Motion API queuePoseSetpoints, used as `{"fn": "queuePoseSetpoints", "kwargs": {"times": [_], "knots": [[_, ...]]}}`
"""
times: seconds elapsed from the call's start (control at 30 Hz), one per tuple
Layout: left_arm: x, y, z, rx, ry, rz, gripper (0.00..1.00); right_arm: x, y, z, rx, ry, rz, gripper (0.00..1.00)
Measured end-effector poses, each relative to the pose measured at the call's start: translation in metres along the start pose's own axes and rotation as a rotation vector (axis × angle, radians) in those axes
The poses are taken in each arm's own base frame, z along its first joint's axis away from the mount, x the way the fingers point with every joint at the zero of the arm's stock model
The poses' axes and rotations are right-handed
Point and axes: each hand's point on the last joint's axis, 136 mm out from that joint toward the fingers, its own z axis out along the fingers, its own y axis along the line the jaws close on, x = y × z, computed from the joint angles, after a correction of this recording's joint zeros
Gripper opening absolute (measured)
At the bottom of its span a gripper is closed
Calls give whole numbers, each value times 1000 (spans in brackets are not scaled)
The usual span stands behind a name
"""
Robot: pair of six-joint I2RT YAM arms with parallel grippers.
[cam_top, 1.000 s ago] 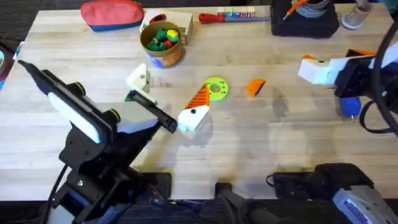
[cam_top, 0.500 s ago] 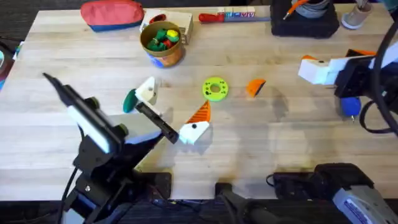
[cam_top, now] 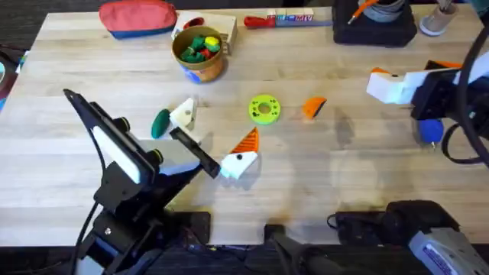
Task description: Pick up the gripper from the table and insert it into the empty holder that is missing its gripper. Then pick up a screw, insert it into the mounting hole, and use the screwdriver to tighten it. Finally, clean up the table by picking up the vegetable and placing it into the bucket.
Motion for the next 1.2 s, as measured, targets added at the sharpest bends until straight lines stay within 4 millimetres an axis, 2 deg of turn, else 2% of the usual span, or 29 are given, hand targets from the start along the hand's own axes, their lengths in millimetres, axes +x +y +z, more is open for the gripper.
{"fn": "queuePoseSetpoints", "kwargs": {"times": [0.7,0.8,0.93,1.07,1.2], "knots": [[-1,-2,0,13,-2,0,989,0,0,0,0,0,0,992],[-2,-10,0,60,-6,1,989,0,0,0,0,1,0,991],[-3,-29,-2,167,-12,-11,989,12,0,0,-2,49,4,991],[-4,-44,-6,257,-5,-85,989,16,6,4,-38,77,7,991],[-4,-53,-9,315,12,-178,989,36,18,15,-94,186,-3,992]]}}
